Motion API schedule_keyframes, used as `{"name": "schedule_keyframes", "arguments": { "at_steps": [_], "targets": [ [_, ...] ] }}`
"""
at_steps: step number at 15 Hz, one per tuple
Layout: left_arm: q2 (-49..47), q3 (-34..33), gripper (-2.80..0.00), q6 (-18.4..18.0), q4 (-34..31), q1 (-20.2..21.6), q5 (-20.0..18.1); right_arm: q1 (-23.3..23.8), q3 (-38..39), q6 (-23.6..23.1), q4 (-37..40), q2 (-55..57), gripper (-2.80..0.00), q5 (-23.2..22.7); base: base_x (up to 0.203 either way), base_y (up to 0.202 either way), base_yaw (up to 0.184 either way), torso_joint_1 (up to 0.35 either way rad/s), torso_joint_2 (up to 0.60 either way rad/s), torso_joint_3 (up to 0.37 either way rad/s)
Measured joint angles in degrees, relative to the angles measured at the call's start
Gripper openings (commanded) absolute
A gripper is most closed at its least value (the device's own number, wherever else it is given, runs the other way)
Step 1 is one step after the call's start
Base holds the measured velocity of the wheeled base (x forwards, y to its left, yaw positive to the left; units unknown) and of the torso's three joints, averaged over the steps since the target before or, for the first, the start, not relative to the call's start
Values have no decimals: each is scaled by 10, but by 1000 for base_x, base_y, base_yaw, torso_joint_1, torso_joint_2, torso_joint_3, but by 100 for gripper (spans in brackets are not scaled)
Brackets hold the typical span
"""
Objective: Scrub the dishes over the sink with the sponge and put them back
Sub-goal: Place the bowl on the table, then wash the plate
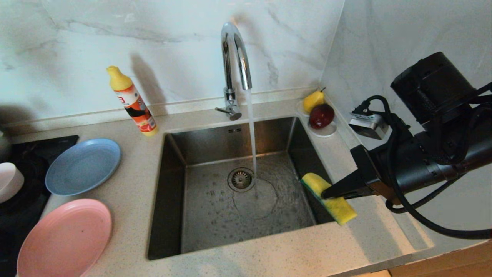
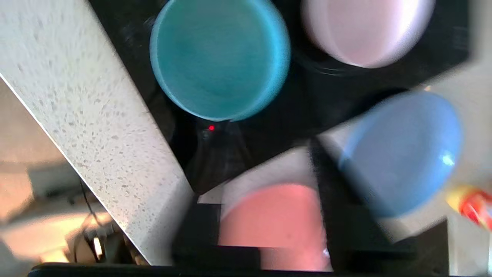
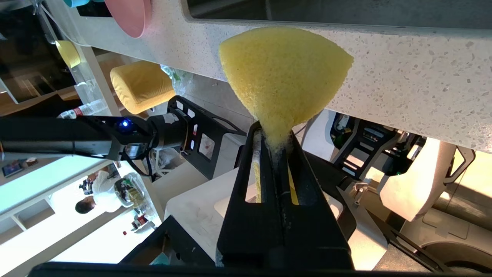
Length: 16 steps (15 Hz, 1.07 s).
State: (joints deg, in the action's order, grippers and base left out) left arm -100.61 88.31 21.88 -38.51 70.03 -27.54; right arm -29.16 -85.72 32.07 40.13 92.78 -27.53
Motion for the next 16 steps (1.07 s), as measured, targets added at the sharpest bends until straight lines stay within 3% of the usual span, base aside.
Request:
{"name": "schedule_keyframes", "arguments": {
  "at_steps": [2,7,10,13,14,16],
  "targets": [
    [47,4,-280,-30,-6,-25,0,0,0,0,0,0,-280,1,0,0,0,0,0,0],
    [88,17,-280,-102,-32,-157,19,0,0,0,1,0,-280,0,0,0,0,0,0,0],
    [66,15,-280,-131,-28,-250,98,0,0,0,1,0,-280,1,0,0,0,0,0,0],
    [15,18,-280,-136,-23,-305,153,0,0,0,0,3,-280,1,0,0,0,0,0,0],
    [-3,20,0,-137,-19,-314,161,0,0,0,0,4,-280,1,0,0,0,0,0,0],
    [-35,24,0,-138,-12,-323,167,2,0,0,0,6,-280,1,0,0,0,0,0,0]
  ]
}}
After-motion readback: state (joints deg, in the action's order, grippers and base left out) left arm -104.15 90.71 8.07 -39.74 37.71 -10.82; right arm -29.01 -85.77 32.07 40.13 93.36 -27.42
